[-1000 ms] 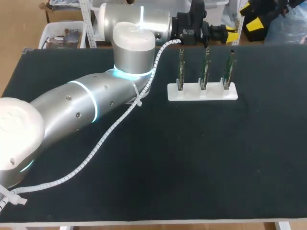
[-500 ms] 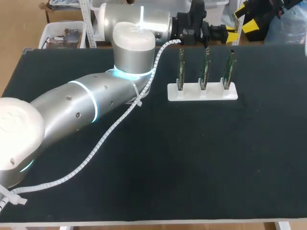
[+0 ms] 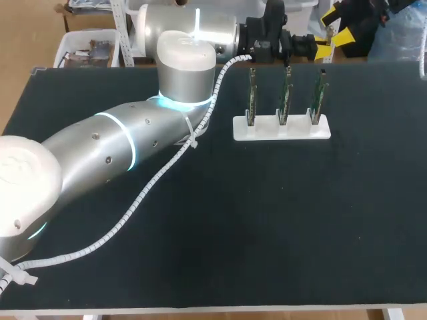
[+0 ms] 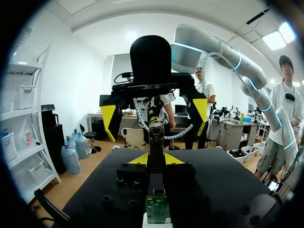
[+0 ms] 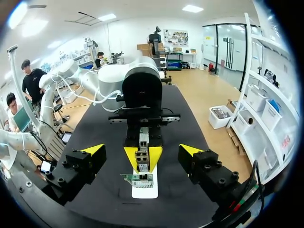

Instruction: Pick up the optical module with the left hand, and insert it into the network port with the right hand.

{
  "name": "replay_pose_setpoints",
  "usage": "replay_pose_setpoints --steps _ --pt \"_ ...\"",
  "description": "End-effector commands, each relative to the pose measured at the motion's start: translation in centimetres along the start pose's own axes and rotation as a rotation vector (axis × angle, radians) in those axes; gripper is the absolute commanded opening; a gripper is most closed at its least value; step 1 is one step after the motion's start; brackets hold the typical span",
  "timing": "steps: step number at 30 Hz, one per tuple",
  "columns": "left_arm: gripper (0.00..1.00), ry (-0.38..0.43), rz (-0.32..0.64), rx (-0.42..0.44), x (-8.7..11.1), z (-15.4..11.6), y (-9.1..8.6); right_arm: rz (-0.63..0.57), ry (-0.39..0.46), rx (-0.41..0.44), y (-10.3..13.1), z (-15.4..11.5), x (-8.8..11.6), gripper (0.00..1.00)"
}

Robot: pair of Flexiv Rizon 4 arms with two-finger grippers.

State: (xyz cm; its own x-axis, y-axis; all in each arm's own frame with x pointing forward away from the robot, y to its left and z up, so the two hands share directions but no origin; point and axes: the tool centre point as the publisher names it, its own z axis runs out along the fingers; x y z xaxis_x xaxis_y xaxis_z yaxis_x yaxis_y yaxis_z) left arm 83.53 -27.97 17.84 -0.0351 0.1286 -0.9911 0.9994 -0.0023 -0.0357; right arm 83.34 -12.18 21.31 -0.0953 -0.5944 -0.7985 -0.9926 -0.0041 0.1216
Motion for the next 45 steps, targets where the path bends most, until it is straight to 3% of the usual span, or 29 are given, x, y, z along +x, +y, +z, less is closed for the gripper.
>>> replay_pose_setpoints --steps 1,23,24,25,26,27,45 --pt "0.0 0.002 0.0 0.316 -0.01 0.48 1.09 0.0 0.005 -0.3 -0.85 -0.15 -0.2 1.0" --pt "0.0 0.002 0.0 0.316 -0.01 0.48 1.09 0.0 0.008 -0.312 -1.16 0.16 -0.41 1.0" --pt "0.0 0.002 0.0 0.316 -0.01 0.48 1.09 -0.003 0.008 -0.313 -1.18 0.16 -0.42 0.79" --pt "0.0 0.002 0.0 0.316 -0.01 0.48 1.09 -0.003 0.004 -0.316 -1.2 0.18 -0.43 0.44" --pt "0.0 0.002 0.0 0.316 -0.01 0.48 1.09 -0.003 0.003 -0.316 -1.22 0.18 -0.44 0.27" --pt "0.0 0.002 0.0 0.316 -0.01 0.48 1.09 -0.004 0.002 -0.312 -1.25 0.19 -0.44 0.0" --pt "0.0 0.002 0.0 0.316 -0.01 0.48 1.09 -0.01 0.007 -0.313 -1.44 0.2 -0.39 0.0"
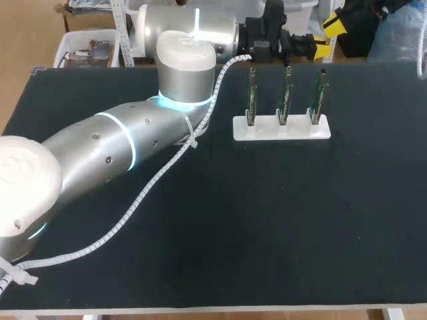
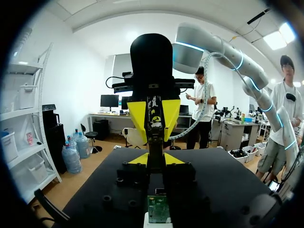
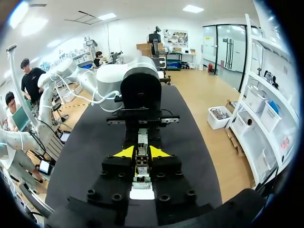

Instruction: Pick up the optical module with the left hand, and insert it into the network port with the right hand.

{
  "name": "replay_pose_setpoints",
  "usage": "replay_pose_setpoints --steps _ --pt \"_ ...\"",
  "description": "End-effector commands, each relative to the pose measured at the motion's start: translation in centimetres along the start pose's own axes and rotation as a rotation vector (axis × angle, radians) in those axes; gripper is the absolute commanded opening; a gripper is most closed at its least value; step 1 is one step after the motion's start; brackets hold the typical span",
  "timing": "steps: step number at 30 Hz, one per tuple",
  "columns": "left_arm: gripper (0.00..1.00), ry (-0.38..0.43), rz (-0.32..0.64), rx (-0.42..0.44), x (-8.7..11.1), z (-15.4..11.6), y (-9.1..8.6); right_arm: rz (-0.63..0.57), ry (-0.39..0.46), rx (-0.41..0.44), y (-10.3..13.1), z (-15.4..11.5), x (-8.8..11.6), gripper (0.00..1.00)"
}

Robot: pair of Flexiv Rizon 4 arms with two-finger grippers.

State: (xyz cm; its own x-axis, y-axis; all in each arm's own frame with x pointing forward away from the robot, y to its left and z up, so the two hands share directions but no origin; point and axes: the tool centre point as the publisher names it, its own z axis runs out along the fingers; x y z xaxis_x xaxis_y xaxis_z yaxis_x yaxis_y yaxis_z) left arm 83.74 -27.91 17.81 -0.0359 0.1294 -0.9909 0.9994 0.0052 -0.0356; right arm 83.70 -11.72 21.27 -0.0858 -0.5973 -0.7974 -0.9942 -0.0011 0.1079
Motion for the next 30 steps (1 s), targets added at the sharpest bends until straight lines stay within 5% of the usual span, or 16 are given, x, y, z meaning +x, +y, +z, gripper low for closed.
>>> replay_pose_setpoints --steps 1,15,16,18,19,30 --pt "0.0 0.002 0.001 0.324 -0.04 0.54 0.88 -0.002 0.002 -0.323 -1.08 -0.17 -0.11 0.0" --pt "0.0 0.002 0.001 0.324 -0.04 0.54 0.88 -0.004 -0.005 -0.321 -0.92 -0.23 -0.05 0.0" --pt "0.05 0.002 0.001 0.324 -0.04 0.54 0.88 -0.004 -0.006 -0.322 -0.92 -0.22 -0.04 0.0" --pt "0.77 0.002 0.001 0.324 -0.04 0.54 0.88 -0.004 -0.007 -0.322 -0.88 -0.19 -0.05 0.0" --pt "1.0 0.002 0.001 0.324 -0.04 0.54 0.88 -0.004 -0.008 -0.322 -0.88 -0.19 -0.05 0.0" --pt "1.0 0.002 0.001 0.324 -0.04 0.54 0.88 -0.006 -0.012 -0.318 -0.82 -0.17 -0.11 0.0"
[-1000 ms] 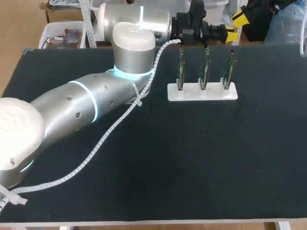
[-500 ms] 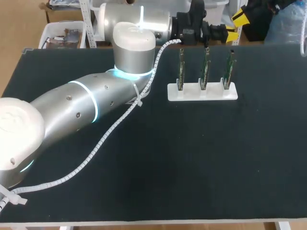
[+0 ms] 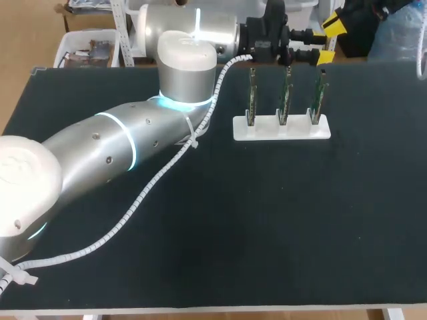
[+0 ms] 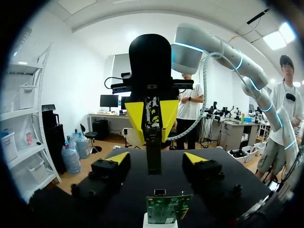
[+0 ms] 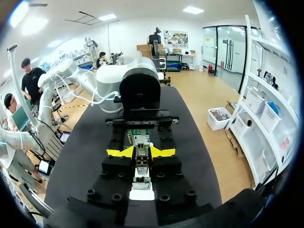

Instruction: Pick up the optical module with the left hand, and insert it into the network port with the right hand.

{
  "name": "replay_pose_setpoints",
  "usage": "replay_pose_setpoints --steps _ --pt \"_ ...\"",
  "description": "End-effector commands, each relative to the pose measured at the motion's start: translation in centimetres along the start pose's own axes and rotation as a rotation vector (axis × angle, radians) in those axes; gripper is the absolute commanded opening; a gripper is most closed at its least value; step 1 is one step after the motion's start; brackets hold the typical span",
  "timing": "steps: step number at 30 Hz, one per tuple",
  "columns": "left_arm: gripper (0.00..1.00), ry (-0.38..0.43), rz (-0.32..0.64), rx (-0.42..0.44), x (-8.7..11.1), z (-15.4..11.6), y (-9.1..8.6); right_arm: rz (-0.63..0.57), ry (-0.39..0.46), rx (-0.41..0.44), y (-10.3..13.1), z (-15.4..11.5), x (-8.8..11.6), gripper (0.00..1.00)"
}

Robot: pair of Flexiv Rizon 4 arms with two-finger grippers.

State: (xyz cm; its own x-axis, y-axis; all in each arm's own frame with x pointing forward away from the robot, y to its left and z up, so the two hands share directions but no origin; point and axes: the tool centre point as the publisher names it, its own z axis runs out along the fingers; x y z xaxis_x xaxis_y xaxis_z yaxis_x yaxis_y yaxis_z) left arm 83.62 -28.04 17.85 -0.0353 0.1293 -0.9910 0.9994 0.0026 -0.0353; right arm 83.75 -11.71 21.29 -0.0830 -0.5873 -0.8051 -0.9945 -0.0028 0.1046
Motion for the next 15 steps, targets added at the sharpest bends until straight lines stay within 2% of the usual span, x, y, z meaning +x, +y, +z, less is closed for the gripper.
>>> replay_pose_setpoints --steps 1,3,15 --pt "1.0 -0.005 0.018 0.34 -0.01 0.38 0.94 -0.001 -0.001 -0.318 -0.77 -0.17 -0.09 0.0" --pt "1.0 0.029 0.018 0.321 -0.16 0.36 0.86 0.0 -0.001 -0.316 -0.77 -0.17 -0.1 0.0" --pt "1.0 0.05 0.011 0.327 -0.44 0.21 0.95 -0.005 0.004 -0.31 -0.8 -0.17 -0.08 0.0"
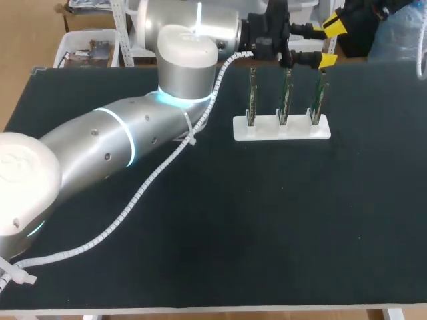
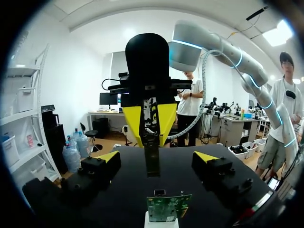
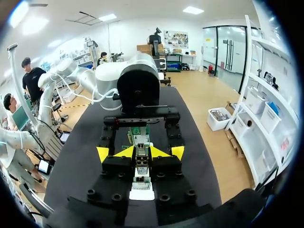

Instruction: Pick up the optical module with the left hand, and insert it into the network port with the right hand.

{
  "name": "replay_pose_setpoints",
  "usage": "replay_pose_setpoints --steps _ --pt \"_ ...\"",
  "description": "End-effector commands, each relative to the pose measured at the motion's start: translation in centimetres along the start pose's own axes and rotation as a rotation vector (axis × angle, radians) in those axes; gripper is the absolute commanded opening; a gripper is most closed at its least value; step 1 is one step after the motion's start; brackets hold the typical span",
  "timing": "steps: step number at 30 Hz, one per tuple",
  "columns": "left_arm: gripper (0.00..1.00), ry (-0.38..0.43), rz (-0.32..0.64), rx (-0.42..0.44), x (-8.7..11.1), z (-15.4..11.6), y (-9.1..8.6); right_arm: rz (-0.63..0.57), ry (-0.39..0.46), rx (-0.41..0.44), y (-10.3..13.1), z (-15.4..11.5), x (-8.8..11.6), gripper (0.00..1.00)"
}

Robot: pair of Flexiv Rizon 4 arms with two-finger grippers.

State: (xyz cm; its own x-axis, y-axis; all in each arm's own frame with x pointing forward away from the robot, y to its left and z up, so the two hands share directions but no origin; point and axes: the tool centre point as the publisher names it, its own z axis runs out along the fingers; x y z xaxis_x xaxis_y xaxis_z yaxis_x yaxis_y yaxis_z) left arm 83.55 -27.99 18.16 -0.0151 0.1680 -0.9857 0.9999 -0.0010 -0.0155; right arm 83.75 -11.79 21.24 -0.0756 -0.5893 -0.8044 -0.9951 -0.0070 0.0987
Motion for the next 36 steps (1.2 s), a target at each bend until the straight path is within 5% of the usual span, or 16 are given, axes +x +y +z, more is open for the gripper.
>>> replay_pose_setpoints --steps 1,11,29,36 --pt "1.0 0.011 -0.007 0.325 -0.1 0.2 1.0 0.002 -0.001 -0.31 -0.8 -0.1 -0.1 0.0" --pt "1.0 0.041 -0.019 0.328 0.1 -0.6 1.1 -0.001 -0.007 -0.31 -1.1 0.0 -0.3 0.0" --pt "1.0 0.306 -0.067 0.336 0.4 -4.0 1.2 -0.01 -0.01 -0.305 -1.5 0.1 -0.8 0.0" --pt "1.0 0.346 -0.09 0.334 1.1 -4.9 1.1 -0.01 -0.012 -0.305 -1.5 0.1 -0.8 0.0"
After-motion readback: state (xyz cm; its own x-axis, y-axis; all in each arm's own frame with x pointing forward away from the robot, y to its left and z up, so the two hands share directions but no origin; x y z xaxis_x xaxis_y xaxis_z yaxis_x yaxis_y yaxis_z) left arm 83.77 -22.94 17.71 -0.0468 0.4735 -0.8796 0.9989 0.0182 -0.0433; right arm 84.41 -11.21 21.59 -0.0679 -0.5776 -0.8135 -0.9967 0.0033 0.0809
